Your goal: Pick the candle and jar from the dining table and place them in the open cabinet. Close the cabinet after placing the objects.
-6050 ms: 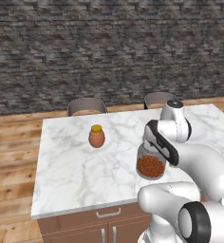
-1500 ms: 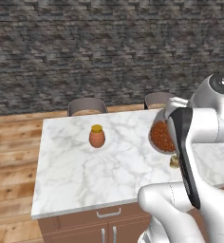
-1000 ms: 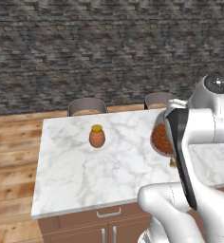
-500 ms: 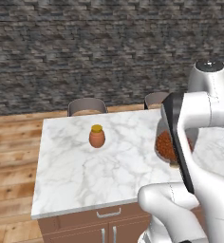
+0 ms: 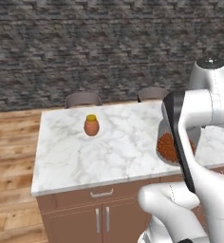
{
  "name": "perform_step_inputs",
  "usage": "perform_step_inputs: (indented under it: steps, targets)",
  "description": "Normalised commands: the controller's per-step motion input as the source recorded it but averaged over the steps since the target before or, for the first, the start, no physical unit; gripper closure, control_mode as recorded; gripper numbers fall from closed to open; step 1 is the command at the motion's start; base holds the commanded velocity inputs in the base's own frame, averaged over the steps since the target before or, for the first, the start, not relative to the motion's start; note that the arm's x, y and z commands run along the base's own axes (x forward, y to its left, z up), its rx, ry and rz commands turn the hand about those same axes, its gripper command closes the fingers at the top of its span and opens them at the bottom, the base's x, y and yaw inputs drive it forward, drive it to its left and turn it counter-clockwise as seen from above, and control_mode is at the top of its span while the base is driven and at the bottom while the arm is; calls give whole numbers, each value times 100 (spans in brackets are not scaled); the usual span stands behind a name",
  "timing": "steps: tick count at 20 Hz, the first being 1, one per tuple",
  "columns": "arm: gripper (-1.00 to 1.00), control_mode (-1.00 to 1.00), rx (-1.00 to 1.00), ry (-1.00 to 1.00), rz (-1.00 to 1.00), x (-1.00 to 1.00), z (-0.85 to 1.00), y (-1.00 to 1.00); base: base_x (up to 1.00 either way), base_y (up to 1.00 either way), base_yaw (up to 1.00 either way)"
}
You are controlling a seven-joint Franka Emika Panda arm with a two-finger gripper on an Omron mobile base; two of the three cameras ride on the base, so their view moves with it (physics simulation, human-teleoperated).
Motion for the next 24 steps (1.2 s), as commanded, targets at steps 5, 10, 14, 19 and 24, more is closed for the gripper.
perform_step_inputs:
  steps: [5, 10, 14, 19, 24]
  targets:
    - [100, 100, 0, 0, 0, 0, 0, 0, -58, -41, -3]
    - [100, 100, 0, 0, 0, 0, 0, 0, -43, -52, -10]
    - [100, 100, 0, 0, 0, 0, 0, 0, -29, -52, -19]
    - [100, 100, 0, 0, 0, 0, 0, 0, -7, -47, -30]
    - [100, 100, 0, 0, 0, 0, 0, 0, -11, -48, -31]
